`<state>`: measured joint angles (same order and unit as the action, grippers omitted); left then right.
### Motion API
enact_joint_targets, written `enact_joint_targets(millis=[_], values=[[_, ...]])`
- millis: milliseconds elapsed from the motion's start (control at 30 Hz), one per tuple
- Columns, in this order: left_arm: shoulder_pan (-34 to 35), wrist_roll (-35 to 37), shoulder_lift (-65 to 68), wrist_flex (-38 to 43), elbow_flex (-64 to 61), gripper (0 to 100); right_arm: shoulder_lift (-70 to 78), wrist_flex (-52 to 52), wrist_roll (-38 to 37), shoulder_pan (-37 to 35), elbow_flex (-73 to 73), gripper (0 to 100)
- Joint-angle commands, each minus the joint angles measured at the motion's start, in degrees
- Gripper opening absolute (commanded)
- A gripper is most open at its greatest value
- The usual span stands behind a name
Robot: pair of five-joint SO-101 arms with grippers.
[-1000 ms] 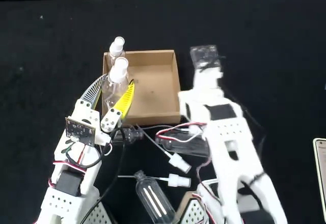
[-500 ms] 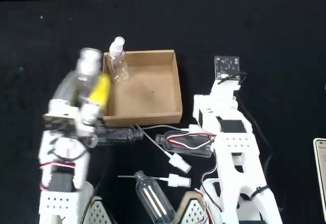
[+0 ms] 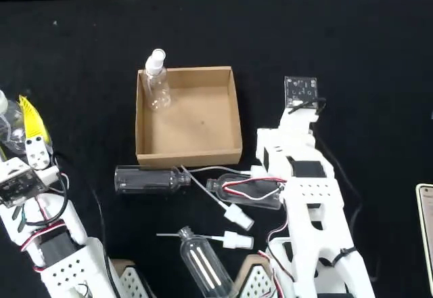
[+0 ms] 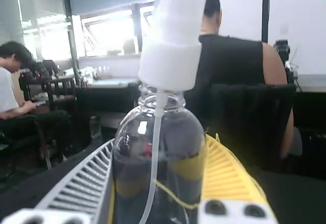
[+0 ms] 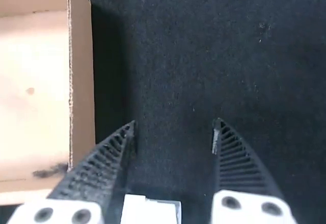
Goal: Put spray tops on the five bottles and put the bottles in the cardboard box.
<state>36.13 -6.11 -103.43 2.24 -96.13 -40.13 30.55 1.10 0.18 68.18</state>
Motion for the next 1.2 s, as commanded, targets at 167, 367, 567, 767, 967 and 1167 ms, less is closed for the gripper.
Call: enact_joint_targets(millis=[167, 367, 567, 767, 967, 1167], values=[[6.9, -0.44, 30.59, 29.89, -1.54, 3, -2.95, -1.67, 0.18, 1.05, -0.13, 20.8], [12.79, -0.44, 58.55, 50.99, 1.89, 3, -2.95, -1.67, 0.18, 1.05, -0.13, 20.8], [16.66, -0.44, 82.29, 65.05, 8.48, 3, -2.95, -1.67, 0.18, 1.05, -0.13, 20.8], [18.95, -0.35, 102.33, 83.16, 11.91, 3, -2.95, -1.76, 0.18, 1.05, -0.13, 20.8], [19.3, -0.44, 118.15, 97.32, 14.73, 3, -2.95, -1.76, 0.18, 1.05, -0.13, 20.8], [21.67, 0.0, 125.8, 97.23, 20.26, 3, -2.95, -1.76, 0.18, 1.05, -0.13, 20.8]])
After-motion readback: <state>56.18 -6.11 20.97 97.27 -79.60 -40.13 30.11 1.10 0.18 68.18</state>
